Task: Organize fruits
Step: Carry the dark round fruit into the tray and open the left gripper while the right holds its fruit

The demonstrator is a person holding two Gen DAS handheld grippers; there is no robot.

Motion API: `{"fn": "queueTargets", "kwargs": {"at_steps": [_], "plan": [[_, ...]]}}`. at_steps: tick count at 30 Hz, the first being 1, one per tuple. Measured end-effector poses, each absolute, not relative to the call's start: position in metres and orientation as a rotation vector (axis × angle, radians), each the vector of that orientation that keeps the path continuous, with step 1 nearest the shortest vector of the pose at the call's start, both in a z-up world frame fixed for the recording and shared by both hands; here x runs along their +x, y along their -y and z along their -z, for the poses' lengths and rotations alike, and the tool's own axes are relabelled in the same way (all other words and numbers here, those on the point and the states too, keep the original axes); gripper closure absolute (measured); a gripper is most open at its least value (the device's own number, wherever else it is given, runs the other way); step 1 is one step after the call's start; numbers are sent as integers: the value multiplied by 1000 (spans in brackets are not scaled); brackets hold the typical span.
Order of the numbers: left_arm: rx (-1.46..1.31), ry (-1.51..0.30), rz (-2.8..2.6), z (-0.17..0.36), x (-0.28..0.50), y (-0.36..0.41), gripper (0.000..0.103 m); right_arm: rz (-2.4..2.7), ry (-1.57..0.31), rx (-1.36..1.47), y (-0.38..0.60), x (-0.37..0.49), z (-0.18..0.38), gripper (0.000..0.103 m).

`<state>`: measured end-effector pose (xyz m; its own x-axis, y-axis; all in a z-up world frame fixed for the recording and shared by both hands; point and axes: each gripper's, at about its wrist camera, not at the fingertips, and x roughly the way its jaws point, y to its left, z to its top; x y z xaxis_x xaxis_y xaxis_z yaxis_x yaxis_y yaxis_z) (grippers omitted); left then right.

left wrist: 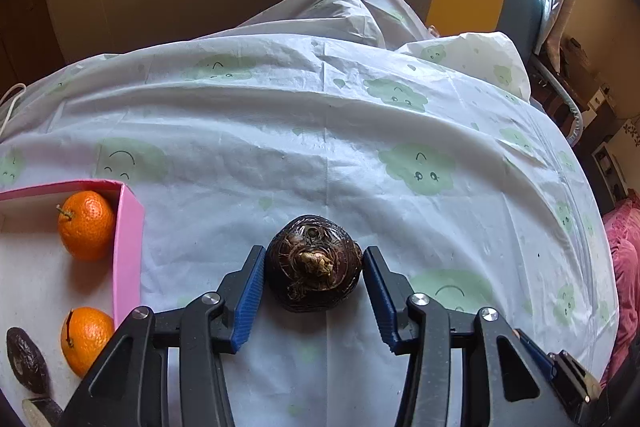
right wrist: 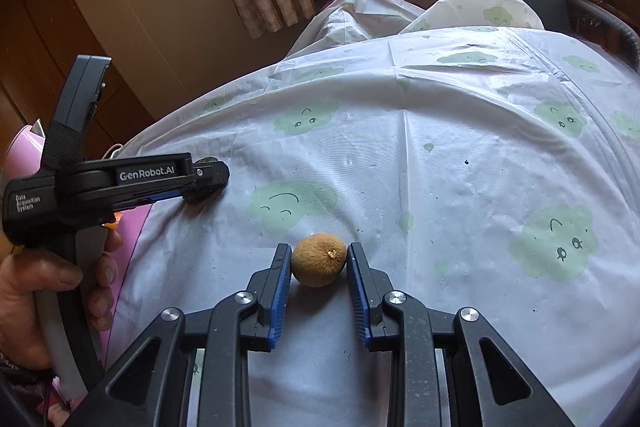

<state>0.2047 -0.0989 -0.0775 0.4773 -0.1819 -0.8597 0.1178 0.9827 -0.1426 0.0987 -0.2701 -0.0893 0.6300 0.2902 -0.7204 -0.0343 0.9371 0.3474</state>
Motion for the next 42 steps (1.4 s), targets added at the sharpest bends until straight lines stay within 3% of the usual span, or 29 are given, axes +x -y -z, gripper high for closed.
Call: {"fn": "queueTargets", "kwargs": {"at_steps": [19,25,42], "plan": [[51,-1007,340,47,65,120,54,-159,-880,213,257,88,81,75],[51,-1026,316,58,48,112,54,-130,-870,198,258,74,84,75],[14,-860,243,5,21,67,53,-109,-874,138,250,74,86,75]]}}
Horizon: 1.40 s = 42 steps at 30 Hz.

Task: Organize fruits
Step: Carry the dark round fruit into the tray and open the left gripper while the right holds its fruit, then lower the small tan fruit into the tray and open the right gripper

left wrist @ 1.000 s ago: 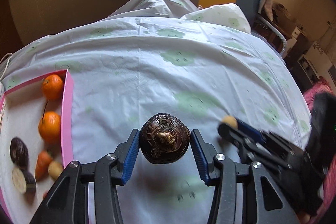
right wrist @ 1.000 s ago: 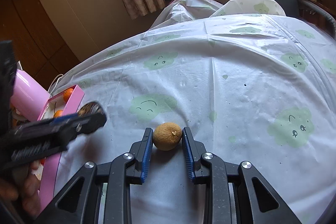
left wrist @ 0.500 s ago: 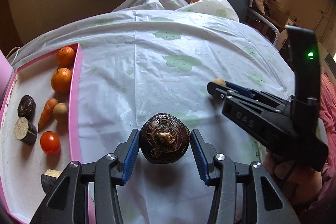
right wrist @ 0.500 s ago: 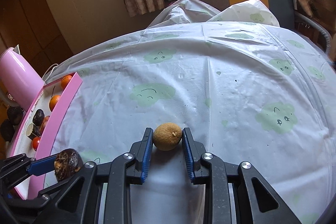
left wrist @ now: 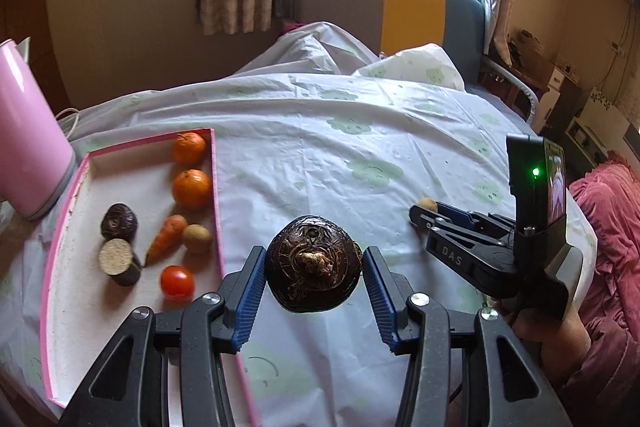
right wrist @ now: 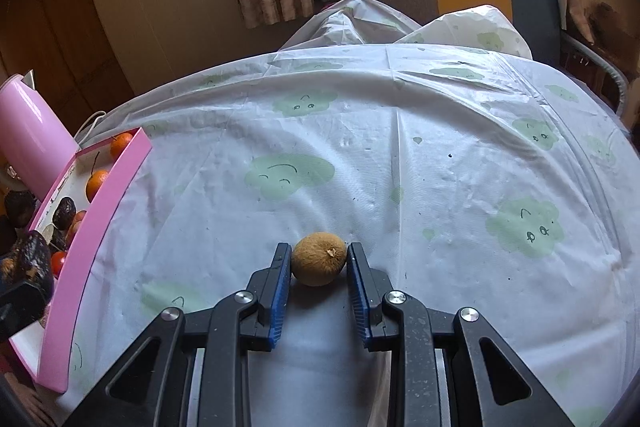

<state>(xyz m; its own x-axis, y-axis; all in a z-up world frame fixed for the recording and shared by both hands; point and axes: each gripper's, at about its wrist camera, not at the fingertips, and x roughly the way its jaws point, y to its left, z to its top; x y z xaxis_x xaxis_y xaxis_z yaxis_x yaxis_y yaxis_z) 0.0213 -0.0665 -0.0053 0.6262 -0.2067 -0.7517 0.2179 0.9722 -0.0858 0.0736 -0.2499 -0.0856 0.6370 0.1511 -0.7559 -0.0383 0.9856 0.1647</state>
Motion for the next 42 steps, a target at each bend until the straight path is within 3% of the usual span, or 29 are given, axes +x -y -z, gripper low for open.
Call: {"fn": "queueTargets", "kwargs": {"at_steps": [39,42], "plan": [[-195,-962,-148,49,23,-91,53,-94,-888,79,244,75,85,75],[-192,-943,-155,43,21,-91,46,-92,-892,65,243,75,85,75]]}}
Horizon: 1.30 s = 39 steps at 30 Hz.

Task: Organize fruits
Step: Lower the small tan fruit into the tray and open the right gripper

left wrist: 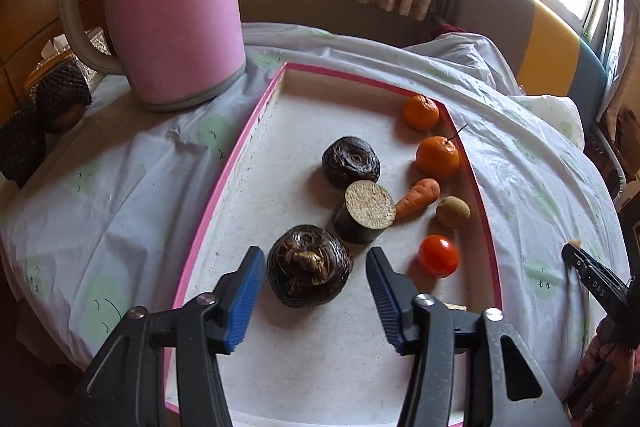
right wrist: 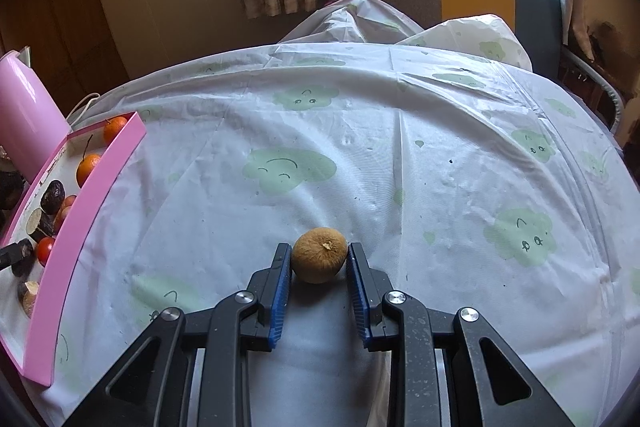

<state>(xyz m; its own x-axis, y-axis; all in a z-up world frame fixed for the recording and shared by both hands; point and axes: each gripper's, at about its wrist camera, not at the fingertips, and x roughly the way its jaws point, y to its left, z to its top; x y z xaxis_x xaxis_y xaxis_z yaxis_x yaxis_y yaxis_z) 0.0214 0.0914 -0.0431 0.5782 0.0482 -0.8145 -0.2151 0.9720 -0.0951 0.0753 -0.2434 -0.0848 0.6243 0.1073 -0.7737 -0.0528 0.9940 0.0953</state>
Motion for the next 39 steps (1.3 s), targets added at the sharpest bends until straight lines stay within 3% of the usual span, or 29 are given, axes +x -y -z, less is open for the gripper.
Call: {"fn": "queueTargets", "kwargs": {"at_steps": [10,22,32,36,39], "plan": [[-179,-883,-129,20,17,-83,46,-198,-877,99,218,72,60,75],[-165,-812,-131,-2,3,-85,46,-603,-871,39,81,75,23,75],[-163,-790,-149,-8,2,-88,46,-672,-942,-78,9,93,45,74],[-171,-796,-156,-5,3,-91,46,-666,-958,-68,10,92,53,62],[-171,-795,-163,-5,2,-90,46,-646,-946,-44,20,87,50,61]]}}
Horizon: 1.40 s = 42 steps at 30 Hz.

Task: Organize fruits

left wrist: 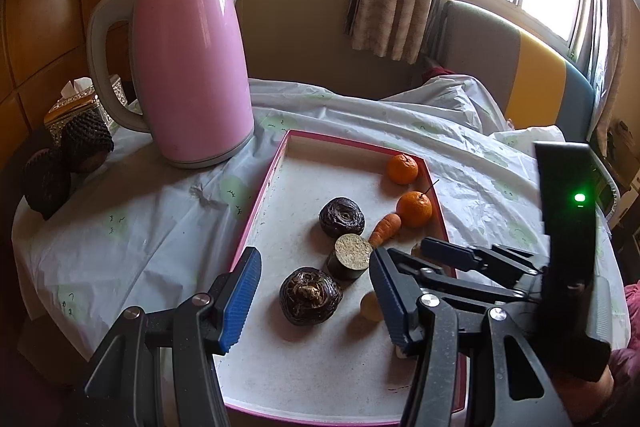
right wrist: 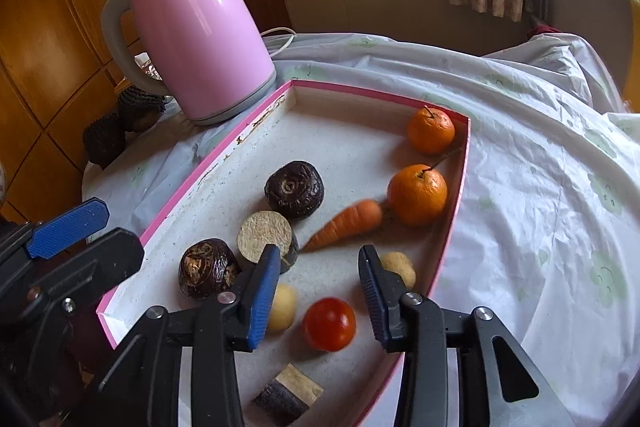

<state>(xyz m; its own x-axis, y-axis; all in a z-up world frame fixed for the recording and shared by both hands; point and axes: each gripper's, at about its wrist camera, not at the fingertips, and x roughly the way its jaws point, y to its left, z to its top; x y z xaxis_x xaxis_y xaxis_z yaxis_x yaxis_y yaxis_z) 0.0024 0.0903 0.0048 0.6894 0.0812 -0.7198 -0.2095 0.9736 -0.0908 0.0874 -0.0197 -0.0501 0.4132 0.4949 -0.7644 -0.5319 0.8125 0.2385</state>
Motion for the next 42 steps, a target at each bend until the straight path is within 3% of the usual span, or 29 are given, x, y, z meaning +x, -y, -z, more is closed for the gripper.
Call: {"fn": "queueTargets", "kwargs": {"at_steps": [4,6,18,42], "plan": [[-164,-784,-171,-7,1,-87,46,-585,-887,-20,36,75,37,57],[-160,-778,-175,-8,-1,-86,46,-543,-856,-8,46,68,30,43],[-108,-703,-211,-23,-19,-67,35,-345,-798,20,85,28,19,28],[-108,-687,-245,-24,-33,-60,35,-323,-767,13,92,-1,18,27]]}}
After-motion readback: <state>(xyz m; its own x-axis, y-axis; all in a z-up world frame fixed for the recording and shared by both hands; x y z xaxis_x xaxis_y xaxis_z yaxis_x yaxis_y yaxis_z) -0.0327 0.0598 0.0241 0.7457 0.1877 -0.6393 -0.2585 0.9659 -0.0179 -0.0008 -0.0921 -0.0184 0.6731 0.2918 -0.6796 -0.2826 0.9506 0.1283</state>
